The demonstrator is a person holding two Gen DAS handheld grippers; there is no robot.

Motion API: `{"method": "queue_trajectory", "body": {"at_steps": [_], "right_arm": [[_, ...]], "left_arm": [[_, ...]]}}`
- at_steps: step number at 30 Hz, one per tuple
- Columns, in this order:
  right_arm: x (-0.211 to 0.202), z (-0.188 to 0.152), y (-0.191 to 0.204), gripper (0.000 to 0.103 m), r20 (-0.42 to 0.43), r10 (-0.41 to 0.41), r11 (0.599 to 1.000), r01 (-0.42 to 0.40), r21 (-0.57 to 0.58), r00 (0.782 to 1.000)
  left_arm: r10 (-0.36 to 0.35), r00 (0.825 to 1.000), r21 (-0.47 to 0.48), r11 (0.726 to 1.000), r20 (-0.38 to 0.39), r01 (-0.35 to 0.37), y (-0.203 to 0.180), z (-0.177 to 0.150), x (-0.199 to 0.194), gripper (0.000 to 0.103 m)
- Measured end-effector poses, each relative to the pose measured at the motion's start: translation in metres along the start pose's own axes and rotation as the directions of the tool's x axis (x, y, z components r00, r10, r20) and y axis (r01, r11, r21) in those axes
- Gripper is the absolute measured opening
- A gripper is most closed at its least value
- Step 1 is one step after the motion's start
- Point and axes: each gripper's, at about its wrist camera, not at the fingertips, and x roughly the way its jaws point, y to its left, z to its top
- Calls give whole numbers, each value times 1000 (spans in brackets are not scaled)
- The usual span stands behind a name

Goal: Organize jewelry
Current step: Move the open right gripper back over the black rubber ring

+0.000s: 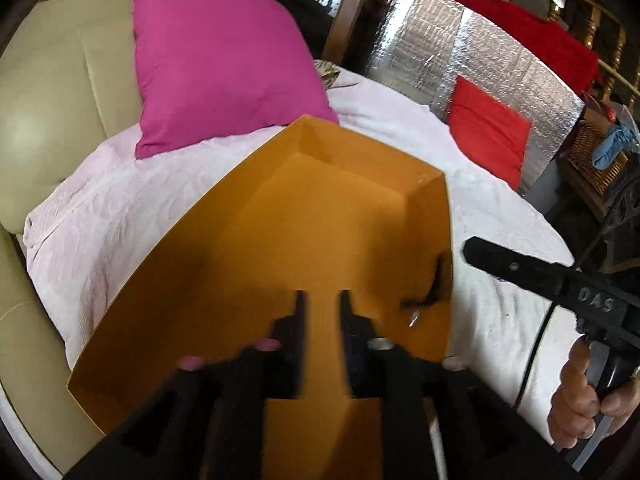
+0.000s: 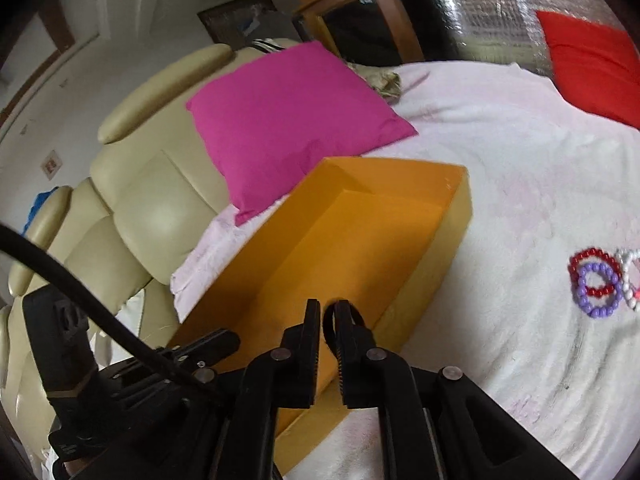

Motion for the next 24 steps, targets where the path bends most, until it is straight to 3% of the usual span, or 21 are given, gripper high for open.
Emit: {"method": "queue_trajectory", "body": {"at_steps": [2, 7, 11, 15, 19, 21, 24], "right_arm": [[-1, 0, -11, 31, -5, 8, 999, -7, 42, 1000], [-31, -1, -41, 33, 49, -17, 996, 12, 92, 999], [-77, -7, -82, 33, 91, -95, 988, 83, 132, 991], [-139, -23, -140, 33, 154, -194, 955, 150, 256, 969], [-205, -40, -200, 36, 211, -321, 892, 219, 396, 923], [-233, -46, -225, 46, 226, -378, 848, 238, 474, 898], [-267, -58, -259, 46, 239, -409, 797, 217, 564, 881]], "left_arm": [[21, 1000, -13, 1000, 5, -21, 4, 0, -1, 53], [54, 998, -42, 998, 7, -54, 9, 3, -9, 63], [81, 997, -88, 993, 8, -80, -2, 9, -21, 68], [93, 996, -30, 995, 17, -92, -56, 22, -33, 76], [-16, 998, 50, 999, 67, 12, -130, 31, -37, 82], [-52, 997, 137, 990, 62, 43, -175, 29, -25, 83], [-83, 996, 279, 956, -21, 85, -233, 15, 8, 83]]}}
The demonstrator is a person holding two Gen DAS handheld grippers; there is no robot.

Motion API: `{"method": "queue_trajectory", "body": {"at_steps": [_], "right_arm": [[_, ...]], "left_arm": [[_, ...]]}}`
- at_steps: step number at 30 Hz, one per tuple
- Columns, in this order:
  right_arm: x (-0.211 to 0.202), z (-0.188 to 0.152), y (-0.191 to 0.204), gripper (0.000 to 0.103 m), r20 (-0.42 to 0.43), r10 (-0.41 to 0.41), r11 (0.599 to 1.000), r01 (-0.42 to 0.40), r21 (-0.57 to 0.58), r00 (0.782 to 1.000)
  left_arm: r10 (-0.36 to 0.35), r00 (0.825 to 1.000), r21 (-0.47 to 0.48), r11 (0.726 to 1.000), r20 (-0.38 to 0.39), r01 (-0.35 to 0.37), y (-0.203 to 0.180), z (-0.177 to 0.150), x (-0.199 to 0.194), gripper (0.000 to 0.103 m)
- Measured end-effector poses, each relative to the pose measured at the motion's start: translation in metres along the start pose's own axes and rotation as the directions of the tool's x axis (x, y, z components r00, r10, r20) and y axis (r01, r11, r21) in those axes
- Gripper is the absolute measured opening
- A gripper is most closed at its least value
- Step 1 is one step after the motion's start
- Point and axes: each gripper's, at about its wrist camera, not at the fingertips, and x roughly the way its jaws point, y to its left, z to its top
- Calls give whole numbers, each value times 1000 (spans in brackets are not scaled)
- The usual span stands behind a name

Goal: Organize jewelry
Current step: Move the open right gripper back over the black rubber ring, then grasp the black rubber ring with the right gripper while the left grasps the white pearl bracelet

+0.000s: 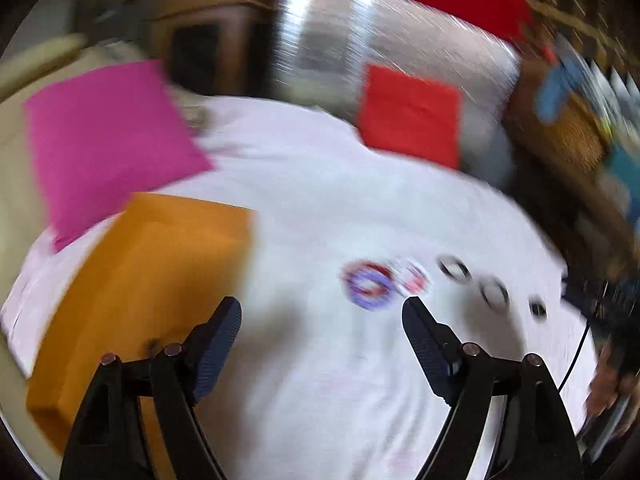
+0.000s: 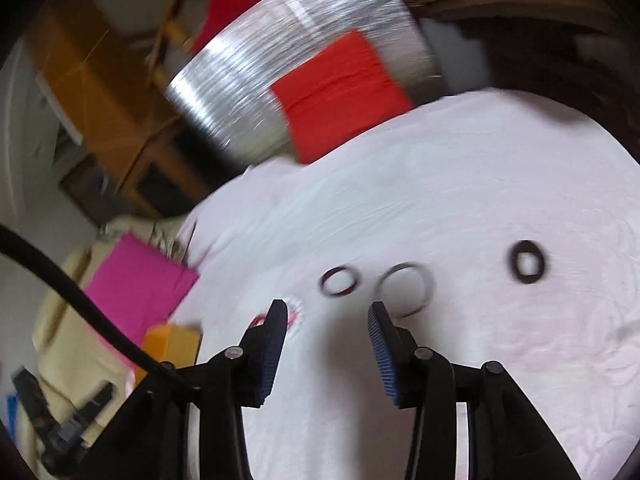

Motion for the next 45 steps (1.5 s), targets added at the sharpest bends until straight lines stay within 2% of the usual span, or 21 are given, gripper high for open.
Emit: {"method": "queue_trajectory", "body": {"at_steps": [2, 4, 7, 8, 11, 14, 19, 22, 24, 30, 36, 38, 41, 45], "right_arm": [[-6, 6, -17, 46, -9, -30, 1000, 30, 4, 1000], [-7, 9, -31, 46, -25, -45, 999, 46, 21, 999], [-6, 19, -58, 46, -58, -39, 997, 42, 60, 998], [-3, 22, -66, 46, -65, -61, 996, 65, 57, 996], [-5, 27, -90, 46, -81, -110, 992, 114, 48, 991], [-9, 38, -126, 46, -78, -174, 978, 181, 102, 982], [2, 43, -155, 46, -112, -246, 952, 262, 158, 963], [14, 42, -153, 49, -132, -259, 951, 277, 141, 957], [24, 41, -147, 55, -147, -264, 952, 282, 121, 953], [54, 35, -137, 55, -157, -331, 940, 340, 36, 931], [71, 34, -140, 55, -124, -396, 916, 401, 22, 910], [75, 33, -135, 54, -119, -413, 910, 416, -1, 903], [81, 31, -128, 42, -111, -438, 899, 435, -47, 892], [82, 30, -127, 35, -100, -456, 890, 451, -68, 884]], "left_arm": [[-36, 998, 24, 999, -49, 37, -22, -3, 23, 83], [-59, 994, 9, 998, -86, 60, -39, -8, 50, 83], [-82, 993, -25, 996, -82, 80, -49, -10, 76, 83], [-84, 994, -13, 996, -75, 83, -52, -10, 82, 83], [-67, 996, 36, 997, -60, 70, -61, -11, 100, 83], [-67, 992, 44, 996, -104, 72, -68, -6, 118, 83], [-33, 996, 137, 990, -84, 44, -89, 4, 139, 83], [-27, 994, 127, 991, -104, 41, -91, 7, 153, 83], [-33, 993, 115, 992, -112, 46, -91, 9, 160, 83], [-43, 992, 62, 997, -116, 51, -81, 17, 177, 83], [-43, 990, 80, 995, -135, 55, -83, 16, 195, 83], [-43, 988, 97, 994, -147, 57, -88, 15, 199, 83], [-39, 989, 126, 990, -144, 57, -96, 14, 201, 83], [-36, 991, 149, 987, -128, 55, -98, 12, 198, 83]]}}
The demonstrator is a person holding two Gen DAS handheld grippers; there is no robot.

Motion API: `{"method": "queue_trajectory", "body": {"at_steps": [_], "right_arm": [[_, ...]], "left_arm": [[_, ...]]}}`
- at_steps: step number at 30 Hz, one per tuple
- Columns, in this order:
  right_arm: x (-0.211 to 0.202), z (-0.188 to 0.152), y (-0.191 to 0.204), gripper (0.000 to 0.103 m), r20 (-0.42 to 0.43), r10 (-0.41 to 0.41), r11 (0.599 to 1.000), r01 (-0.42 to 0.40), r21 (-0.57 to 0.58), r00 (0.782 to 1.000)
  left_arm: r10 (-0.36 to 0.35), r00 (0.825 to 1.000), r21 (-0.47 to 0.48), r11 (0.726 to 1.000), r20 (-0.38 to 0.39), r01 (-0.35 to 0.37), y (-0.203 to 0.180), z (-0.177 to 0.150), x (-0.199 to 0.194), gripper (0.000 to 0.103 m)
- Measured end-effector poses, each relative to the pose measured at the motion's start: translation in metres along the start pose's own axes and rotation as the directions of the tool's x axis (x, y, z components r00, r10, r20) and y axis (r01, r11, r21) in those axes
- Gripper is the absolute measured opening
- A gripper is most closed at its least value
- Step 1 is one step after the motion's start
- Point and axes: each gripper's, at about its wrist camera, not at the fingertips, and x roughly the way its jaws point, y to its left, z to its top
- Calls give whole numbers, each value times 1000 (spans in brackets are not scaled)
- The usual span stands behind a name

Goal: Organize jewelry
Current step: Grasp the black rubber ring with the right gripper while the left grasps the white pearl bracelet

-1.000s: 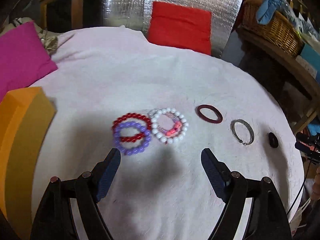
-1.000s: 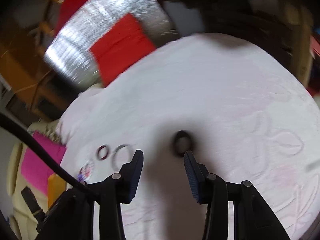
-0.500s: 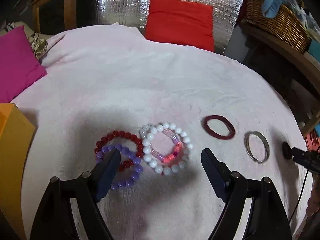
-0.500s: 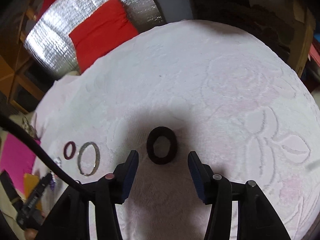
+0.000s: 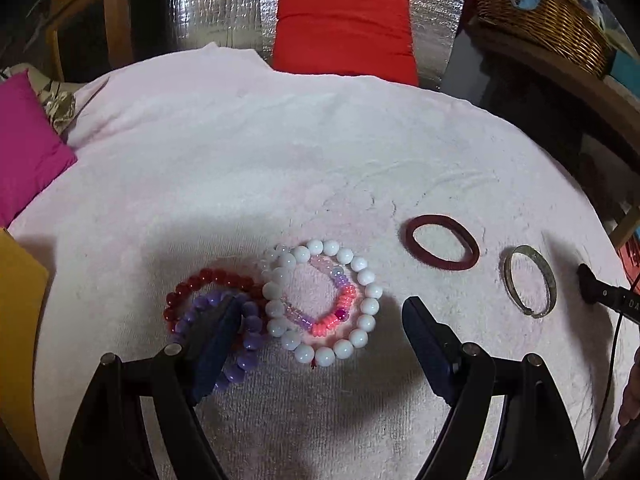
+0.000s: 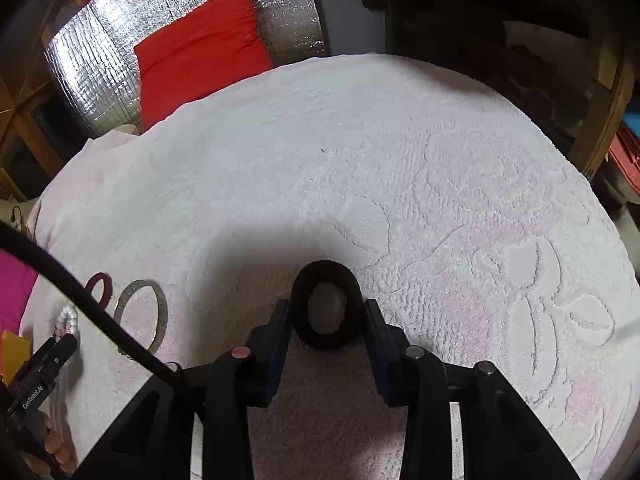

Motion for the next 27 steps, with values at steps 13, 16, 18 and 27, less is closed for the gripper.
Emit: {"method": "queue_trajectory", "body": {"at_steps": [13, 16, 18, 27], "right_arm": [[-2, -1, -3, 30, -12, 6, 999, -5, 34, 1000], [-1, -1, -2, 30, -15, 1, 999, 0, 37, 1000], [0, 0, -1, 30, -16, -4, 999, 4, 35, 1000], [3, 0, -1, 30, -18, 1, 999, -1, 41, 1000]], "left_arm": [[-166, 986, 45, 985, 4, 166, 9, -8, -20, 9], [-223, 975, 68, 973, -1, 222, 6, -11, -23, 9], [-210, 978, 87, 974, 0, 209, 3, -13, -24, 10], [-149, 988, -23, 988, 51, 150, 21, -2, -23, 49]]}}
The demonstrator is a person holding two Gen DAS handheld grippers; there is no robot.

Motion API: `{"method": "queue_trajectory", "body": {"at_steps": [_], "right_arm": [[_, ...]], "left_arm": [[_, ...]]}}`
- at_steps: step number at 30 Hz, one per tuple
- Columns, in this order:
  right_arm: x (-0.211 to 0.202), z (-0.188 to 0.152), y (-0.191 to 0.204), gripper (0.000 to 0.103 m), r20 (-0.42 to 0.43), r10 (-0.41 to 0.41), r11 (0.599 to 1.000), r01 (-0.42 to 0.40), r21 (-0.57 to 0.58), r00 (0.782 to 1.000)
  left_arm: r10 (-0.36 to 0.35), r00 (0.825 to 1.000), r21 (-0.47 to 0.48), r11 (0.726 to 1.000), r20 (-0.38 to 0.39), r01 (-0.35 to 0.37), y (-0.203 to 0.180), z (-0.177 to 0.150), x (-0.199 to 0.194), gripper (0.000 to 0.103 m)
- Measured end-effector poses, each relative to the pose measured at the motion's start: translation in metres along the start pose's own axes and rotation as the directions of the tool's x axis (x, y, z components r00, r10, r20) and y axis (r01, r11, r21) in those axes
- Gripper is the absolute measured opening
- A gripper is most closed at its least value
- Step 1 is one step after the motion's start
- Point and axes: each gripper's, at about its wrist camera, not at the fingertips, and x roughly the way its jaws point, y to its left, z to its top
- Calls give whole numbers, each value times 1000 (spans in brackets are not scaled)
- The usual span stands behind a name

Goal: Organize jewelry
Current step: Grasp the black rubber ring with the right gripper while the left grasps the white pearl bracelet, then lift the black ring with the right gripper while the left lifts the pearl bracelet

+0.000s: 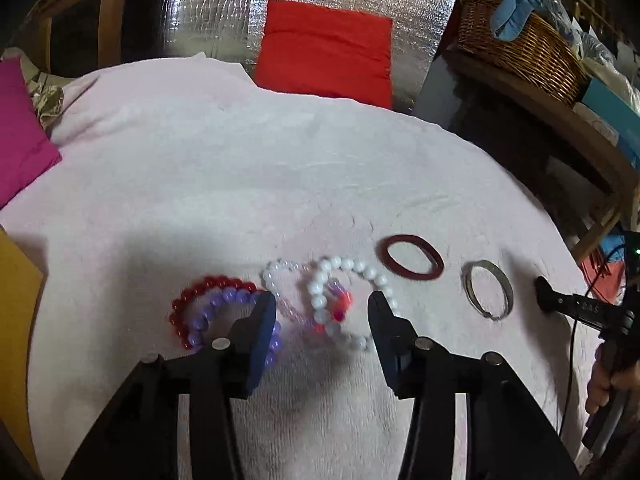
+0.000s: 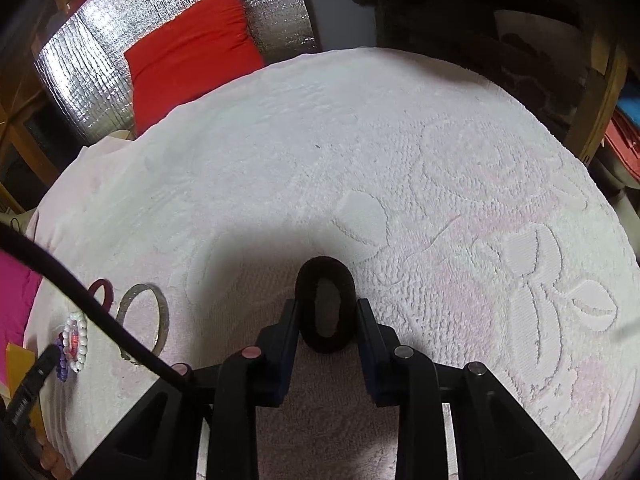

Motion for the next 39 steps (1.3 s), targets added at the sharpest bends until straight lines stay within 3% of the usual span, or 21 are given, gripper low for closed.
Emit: {"method": "queue_trajectory", "body": {"at_steps": [3, 5, 7, 19, 24, 27, 33, 37, 39], "right_arm": [[0, -1, 0, 30, 4, -1, 1000, 1, -8, 1000], [0, -2, 0, 30, 6, -1, 1000, 2, -12, 1000], [0, -3, 0, 30, 6, 0, 1000, 0, -15, 1000], [-11, -5, -1, 30, 9, 43, 999, -44, 3, 999], [-16, -8, 6, 25, 12, 90, 996, -89, -19, 996], [-19, -9, 14, 16, 0, 151, 988, -151, -31, 988], [-26, -13, 26, 16, -43, 265, 962, -267, -61, 963], [-42, -6, 10, 17, 11, 250, 968, -249, -32, 968], [-45, -3, 1, 25, 26, 233, 972, -233, -4, 972]], "left_arm": [[-7, 999, 26, 1000, -34, 8, -6, 1, 12, 45], [1, 999, 61, 998, -51, 2, -14, -1, 20, 22], [-12, 997, 73, 997, -74, 18, -16, 1, 26, 16], [-116, 989, 134, 983, -89, 128, -36, -8, 4, 15], [-144, 987, 192, 969, -73, 155, -45, -14, -15, 15], [-168, 981, 199, 963, -97, 184, -42, -23, -25, 15], [-126, 979, 254, 953, -159, 164, -38, -48, -30, 15], [-97, 979, 249, 958, -179, 140, -28, -53, -25, 15], [-94, 980, 236, 962, -174, 134, -26, -52, -24, 16]]}}
